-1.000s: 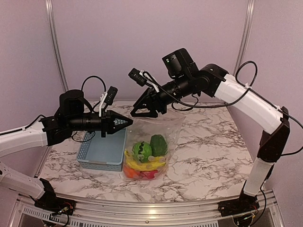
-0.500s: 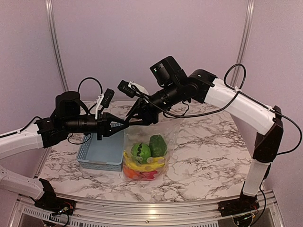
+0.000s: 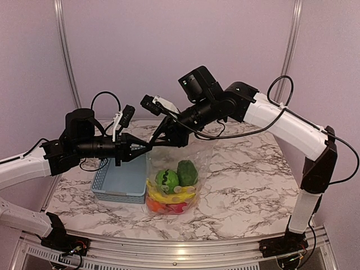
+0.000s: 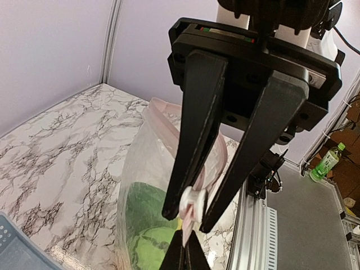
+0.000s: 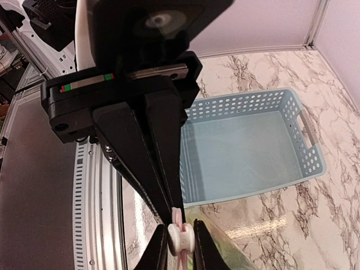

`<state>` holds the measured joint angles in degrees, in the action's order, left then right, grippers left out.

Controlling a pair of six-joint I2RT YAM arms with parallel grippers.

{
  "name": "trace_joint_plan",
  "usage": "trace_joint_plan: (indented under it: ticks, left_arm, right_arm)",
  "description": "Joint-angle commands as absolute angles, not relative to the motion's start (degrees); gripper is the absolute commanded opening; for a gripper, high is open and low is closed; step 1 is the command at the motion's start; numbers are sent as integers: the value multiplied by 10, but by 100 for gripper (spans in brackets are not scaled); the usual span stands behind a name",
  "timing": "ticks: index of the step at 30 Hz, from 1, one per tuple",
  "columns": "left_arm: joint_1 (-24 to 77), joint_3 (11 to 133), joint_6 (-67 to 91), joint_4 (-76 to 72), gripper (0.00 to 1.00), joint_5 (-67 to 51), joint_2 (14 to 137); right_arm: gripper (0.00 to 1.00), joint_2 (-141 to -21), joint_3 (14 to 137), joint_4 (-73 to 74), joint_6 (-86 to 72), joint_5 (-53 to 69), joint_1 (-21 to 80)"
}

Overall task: Place the food in the zip-top bag and seal the zipper
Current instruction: Hold the zipper from the zipper food storage bag.

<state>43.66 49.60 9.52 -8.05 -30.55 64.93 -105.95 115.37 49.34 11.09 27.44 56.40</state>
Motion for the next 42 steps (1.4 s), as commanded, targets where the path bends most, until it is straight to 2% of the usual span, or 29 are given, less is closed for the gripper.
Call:
trace_joint_plan:
  ticks: [1,7,12,16,21,24,25,31,35,39,42]
  left_arm:
    - [430,492,81,-75,0,-299,652]
    - [427,496,73,-77,0,-297,660]
    - [425,499,69,-78,0,-298,667]
    - [423,501,69,-81,0,-303,671]
    - [421,503,65,-83,0,-305,669]
    - [420,505,59,-81,0,-308,668]
    - [420,506,57,-79,0,-310,668]
    - [420,513,45,-64,0,-318,672]
    - [420,516,41,-59,0,-316,672]
    - [419,513,37,-51,0,-314,671]
    - [419,512,38,-50,0,-313,670]
  right_arm:
    - [15,-1033,1179,502,113,258,568]
    - [22,-1037,1183,501,108,266,568]
    - [14,-1047,1194,498,101,278,568]
    - [15,-1053,1201,499,100,275,568]
    - [22,-1053,1189,502,102,264,568]
    - [38,-1054,1184,501,103,251,568]
    - [41,-1054,1184,500,103,248,568]
    - [44,-1070,1190,496,104,244,568]
    - [37,-1080,1195,495,103,256,567]
    - [18,-1078,1196,496,102,265,567]
    - [11,-1070,1192,495,104,264,567]
